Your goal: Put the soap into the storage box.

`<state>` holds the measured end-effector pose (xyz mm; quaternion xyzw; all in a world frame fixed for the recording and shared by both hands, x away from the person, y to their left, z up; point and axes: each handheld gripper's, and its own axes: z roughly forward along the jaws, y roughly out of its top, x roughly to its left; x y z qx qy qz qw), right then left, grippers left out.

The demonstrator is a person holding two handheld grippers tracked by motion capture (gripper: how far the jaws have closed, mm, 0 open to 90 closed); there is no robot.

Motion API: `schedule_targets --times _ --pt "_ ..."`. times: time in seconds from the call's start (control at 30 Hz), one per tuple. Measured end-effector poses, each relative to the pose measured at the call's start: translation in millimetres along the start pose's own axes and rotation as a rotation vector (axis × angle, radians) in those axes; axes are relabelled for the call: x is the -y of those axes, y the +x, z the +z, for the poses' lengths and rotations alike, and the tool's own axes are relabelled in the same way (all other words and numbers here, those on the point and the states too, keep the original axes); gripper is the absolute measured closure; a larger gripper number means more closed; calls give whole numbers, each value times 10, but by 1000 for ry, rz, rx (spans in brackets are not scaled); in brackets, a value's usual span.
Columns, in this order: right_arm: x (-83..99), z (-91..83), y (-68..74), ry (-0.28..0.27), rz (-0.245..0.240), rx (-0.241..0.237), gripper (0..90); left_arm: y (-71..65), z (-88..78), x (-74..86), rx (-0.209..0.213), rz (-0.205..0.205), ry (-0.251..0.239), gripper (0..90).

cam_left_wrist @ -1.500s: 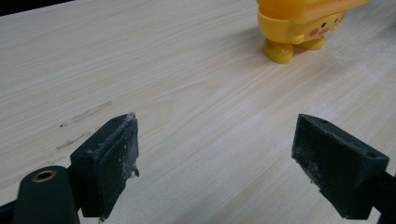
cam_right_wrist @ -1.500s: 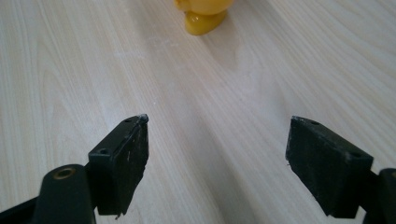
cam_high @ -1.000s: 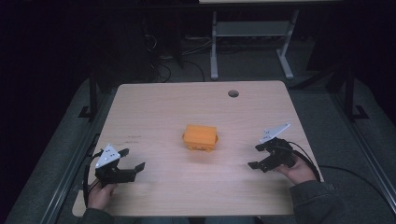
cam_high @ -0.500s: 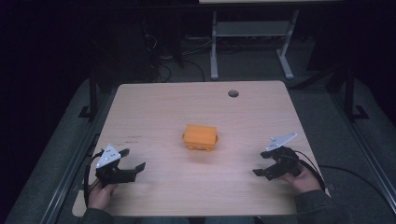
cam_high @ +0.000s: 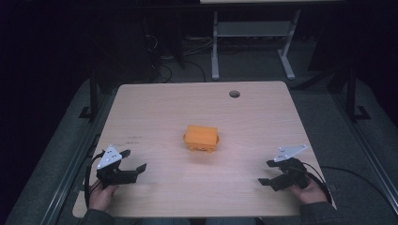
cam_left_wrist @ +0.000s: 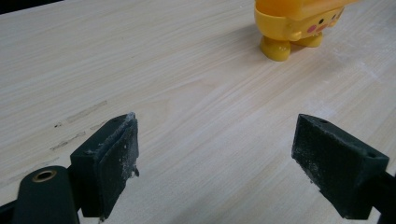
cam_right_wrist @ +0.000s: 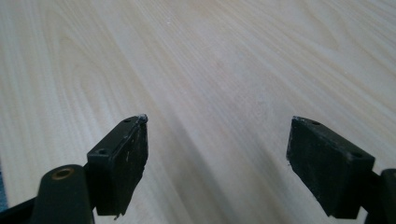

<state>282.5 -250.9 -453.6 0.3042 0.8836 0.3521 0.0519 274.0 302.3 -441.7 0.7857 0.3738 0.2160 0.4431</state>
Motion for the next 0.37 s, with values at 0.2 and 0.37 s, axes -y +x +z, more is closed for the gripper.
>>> schedule_targets --times 0.2,0.37 --pt "153 -106 82 -41 28 36 171 -3 -8 -7 2 5 1 141" --pt "198 -145 163 -66 37 57 155 -1 -11 -7 2 3 0 141"
